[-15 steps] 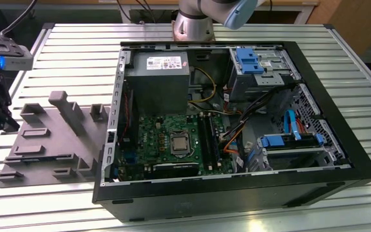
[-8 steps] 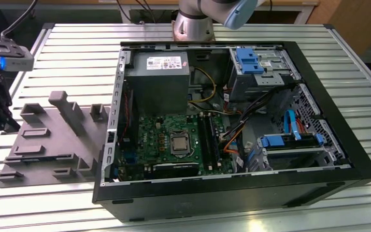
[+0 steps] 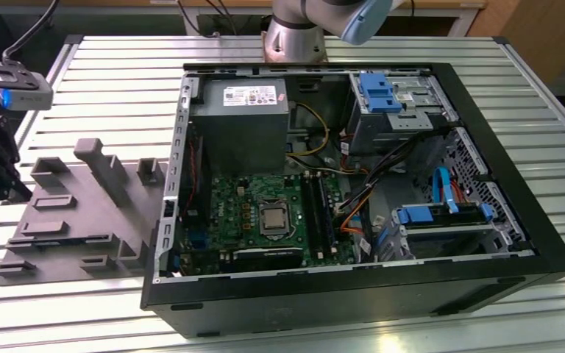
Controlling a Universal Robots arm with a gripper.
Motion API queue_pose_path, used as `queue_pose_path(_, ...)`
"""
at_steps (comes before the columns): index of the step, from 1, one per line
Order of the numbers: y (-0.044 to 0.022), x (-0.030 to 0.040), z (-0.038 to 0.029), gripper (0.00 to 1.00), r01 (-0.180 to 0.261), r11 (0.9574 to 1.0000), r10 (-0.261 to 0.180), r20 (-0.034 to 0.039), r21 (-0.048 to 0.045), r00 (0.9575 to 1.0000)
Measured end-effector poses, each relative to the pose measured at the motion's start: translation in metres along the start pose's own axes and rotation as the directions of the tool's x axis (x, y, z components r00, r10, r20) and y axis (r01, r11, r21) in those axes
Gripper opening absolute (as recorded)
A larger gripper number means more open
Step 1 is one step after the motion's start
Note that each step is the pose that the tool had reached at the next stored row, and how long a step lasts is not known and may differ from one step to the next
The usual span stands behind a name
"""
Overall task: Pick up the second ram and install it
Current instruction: 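Pick up the second ram and move it above second insertion slot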
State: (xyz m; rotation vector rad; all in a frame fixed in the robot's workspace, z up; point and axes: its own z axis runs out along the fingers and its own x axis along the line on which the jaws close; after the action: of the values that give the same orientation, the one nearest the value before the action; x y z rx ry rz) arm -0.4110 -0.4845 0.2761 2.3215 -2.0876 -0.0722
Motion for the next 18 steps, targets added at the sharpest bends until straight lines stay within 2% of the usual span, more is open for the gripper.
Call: queue_pose_path(18, -0.0003, 0.0001, 0.0059, 0.11, 0.002, 1.0000, -0.002, -0.0002, -0.0001, 1.0000)
